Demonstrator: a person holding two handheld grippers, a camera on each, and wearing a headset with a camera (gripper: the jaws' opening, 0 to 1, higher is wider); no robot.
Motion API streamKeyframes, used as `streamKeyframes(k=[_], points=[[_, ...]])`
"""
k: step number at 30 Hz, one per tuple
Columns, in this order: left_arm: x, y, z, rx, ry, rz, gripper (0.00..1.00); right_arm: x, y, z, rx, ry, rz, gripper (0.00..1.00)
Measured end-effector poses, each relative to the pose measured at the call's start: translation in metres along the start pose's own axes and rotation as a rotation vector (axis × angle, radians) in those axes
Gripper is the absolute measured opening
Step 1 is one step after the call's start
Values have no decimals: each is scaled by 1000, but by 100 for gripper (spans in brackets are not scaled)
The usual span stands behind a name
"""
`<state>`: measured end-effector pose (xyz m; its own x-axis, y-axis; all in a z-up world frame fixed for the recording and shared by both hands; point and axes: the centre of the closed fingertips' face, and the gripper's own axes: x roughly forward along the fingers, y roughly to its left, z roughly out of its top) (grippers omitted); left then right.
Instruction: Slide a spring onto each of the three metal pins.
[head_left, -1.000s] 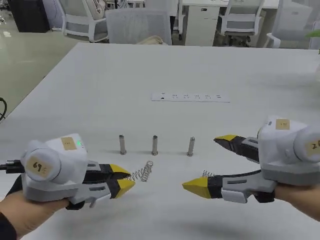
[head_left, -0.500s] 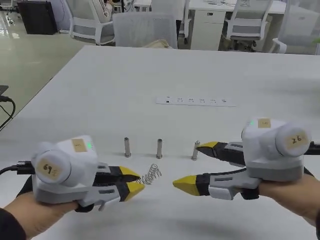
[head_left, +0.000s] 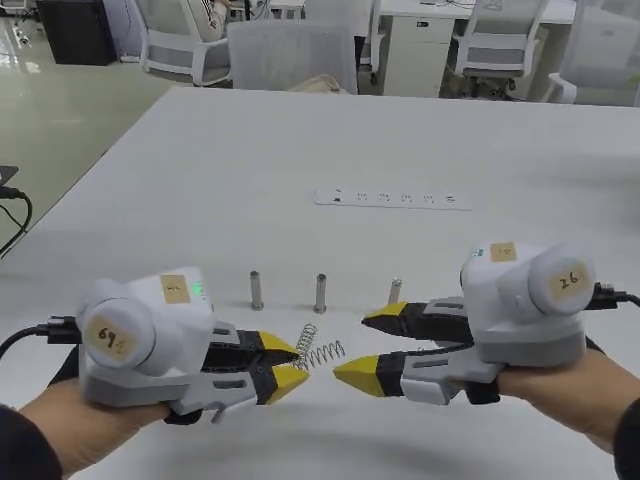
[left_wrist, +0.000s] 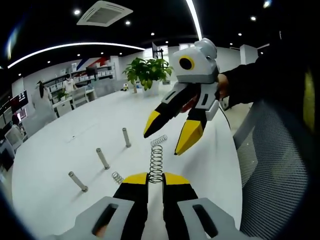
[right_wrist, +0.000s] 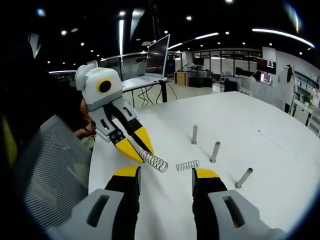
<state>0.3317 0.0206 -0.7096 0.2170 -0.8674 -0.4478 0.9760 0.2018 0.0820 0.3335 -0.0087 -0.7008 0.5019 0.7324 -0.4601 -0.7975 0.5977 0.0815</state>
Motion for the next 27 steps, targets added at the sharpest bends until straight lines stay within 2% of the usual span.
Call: streamKeyframes(k=[8, 15, 18, 27], points=[[2, -9, 6, 25, -16, -32, 2, 1, 9, -4, 10, 9, 53, 23], [2, -14, 10, 40, -28, -52, 2, 2, 17, -7, 31, 21, 93, 18], [3, -16, 11, 45, -30, -62, 2, 2, 19, -7, 32, 20, 100, 14], [4, -17, 8, 50, -16, -68, 2, 0, 22, -6, 19, 38, 109, 12]])
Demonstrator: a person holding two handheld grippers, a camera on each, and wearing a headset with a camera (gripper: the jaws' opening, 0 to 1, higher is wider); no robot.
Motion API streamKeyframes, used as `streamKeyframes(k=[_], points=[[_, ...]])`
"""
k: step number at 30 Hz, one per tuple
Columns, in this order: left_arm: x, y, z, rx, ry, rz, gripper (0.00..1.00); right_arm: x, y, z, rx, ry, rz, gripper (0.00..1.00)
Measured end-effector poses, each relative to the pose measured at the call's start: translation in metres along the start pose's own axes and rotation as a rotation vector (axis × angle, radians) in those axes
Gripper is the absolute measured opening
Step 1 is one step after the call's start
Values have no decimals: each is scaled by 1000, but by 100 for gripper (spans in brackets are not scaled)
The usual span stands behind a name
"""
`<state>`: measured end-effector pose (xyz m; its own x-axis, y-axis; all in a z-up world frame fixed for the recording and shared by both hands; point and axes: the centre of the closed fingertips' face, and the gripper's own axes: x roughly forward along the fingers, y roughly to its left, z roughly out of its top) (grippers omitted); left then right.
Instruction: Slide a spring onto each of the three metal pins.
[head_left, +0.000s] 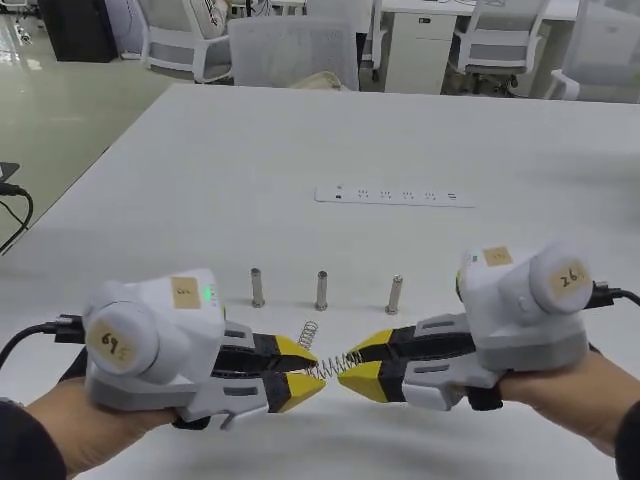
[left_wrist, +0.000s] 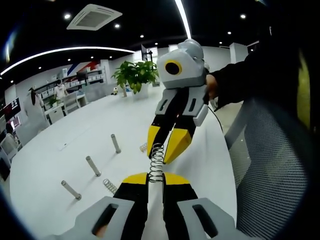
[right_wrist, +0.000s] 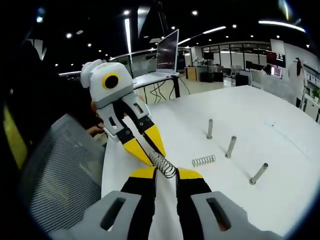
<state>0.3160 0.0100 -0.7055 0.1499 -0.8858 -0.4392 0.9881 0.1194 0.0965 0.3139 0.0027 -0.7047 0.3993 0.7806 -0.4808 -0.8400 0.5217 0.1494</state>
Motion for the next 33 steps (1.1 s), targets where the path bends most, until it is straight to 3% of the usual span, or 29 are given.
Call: streamKeyframes(k=[8, 15, 20, 28, 33], points=[[2, 1, -5, 14, 25, 2, 2, -1, 7, 10, -34, 8, 19, 10], [4, -2, -5, 21, 31, -6, 2, -1, 11, 11, -101, 84, 38, 10], [6, -4, -3, 23, 29, -10, 2, -2, 13, 10, -164, 187, 86, 9], [7, -2, -1, 11, 18, 1, 2, 1, 16, 16, -245, 290, 139, 9], [8, -5, -1, -3, 16, -6, 2, 2, 19, 13, -325, 398, 182, 9]])
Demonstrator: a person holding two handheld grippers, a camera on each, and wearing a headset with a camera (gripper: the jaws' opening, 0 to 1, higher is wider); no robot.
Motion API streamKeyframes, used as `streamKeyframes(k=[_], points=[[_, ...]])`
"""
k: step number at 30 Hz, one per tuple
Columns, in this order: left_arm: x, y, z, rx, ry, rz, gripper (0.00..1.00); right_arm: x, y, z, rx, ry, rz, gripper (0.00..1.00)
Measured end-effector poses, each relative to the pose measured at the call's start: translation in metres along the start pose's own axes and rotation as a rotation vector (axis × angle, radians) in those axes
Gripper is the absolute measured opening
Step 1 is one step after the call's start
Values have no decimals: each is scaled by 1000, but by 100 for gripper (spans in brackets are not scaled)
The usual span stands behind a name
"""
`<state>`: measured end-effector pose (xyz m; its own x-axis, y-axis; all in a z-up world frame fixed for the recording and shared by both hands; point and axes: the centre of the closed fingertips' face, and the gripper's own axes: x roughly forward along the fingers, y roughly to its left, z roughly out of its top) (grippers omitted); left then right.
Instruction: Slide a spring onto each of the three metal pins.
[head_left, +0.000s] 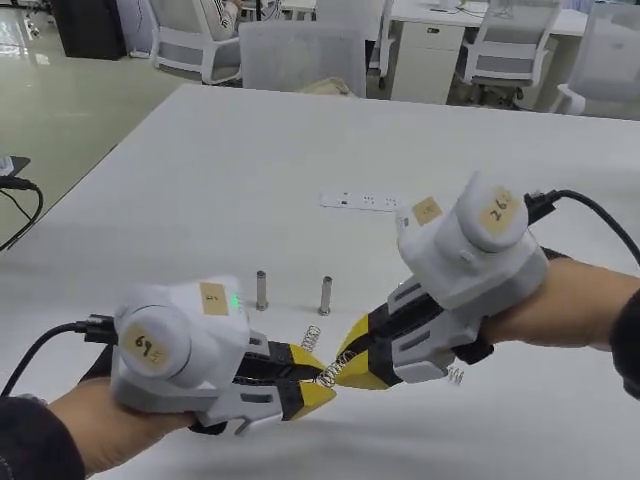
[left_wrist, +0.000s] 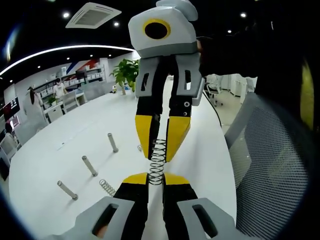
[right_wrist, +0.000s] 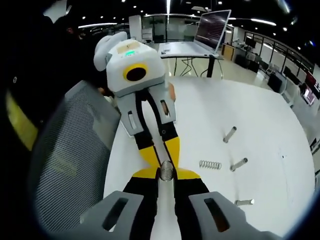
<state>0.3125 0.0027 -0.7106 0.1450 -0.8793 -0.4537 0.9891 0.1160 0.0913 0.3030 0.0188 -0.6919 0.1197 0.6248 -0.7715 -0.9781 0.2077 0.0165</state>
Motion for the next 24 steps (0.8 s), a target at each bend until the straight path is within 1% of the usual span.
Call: streamKeyframes(k=[4, 7, 10, 16, 19, 24], points=[[0, 0, 1, -16, -14, 3, 2, 0, 0, 3, -44, 52, 18, 9], [0, 0, 1, -21, -12, 4, 2, 1, 0, 3, -64, 86, 28, 8], [0, -1, 0, -26, -8, 4, 2, 3, 1, 0, -87, 133, 36, 8], [2, -3, -2, -30, 3, 1, 2, 3, 2, -5, -110, 184, 46, 8], [3, -3, -1, -32, -1, -2, 2, 1, 1, -6, -111, 199, 47, 8], [5, -3, 0, -34, -8, -2, 2, 0, 0, -6, -116, 209, 47, 8]])
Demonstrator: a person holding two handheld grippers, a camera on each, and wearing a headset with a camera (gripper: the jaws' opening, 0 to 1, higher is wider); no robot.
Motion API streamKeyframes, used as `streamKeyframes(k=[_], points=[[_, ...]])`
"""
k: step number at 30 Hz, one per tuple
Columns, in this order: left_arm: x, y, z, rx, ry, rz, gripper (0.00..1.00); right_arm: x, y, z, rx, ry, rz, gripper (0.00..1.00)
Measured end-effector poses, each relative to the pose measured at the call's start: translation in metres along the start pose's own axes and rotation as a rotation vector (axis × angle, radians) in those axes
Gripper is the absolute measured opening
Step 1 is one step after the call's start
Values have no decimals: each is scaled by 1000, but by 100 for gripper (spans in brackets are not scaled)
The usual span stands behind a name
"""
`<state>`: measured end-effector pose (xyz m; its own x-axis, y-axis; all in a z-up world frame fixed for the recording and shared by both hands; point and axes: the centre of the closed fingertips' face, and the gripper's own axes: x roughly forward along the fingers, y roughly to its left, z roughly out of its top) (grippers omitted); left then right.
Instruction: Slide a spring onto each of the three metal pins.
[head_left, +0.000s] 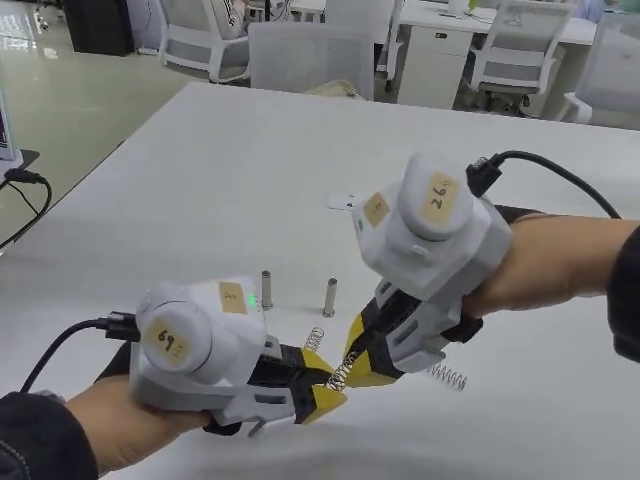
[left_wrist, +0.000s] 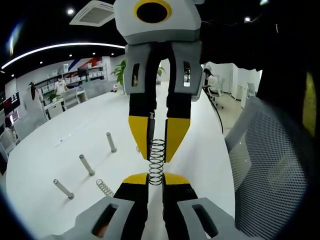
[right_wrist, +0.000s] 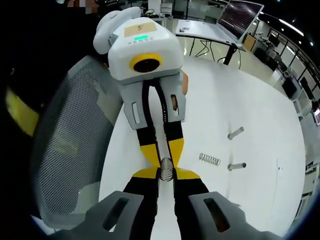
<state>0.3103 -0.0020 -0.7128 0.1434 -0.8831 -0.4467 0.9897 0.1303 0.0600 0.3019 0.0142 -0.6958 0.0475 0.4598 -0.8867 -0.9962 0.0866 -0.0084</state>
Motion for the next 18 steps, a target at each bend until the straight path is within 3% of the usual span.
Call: streamKeyframes(k=[8, 18], points=[[6, 1, 3, -3, -18, 2, 3, -2, -2, -2, 1, 29, 7, 8], [6, 4, 3, -45, -38, 10, 13, -6, -5, -5, 7, 39, 4, 8]])
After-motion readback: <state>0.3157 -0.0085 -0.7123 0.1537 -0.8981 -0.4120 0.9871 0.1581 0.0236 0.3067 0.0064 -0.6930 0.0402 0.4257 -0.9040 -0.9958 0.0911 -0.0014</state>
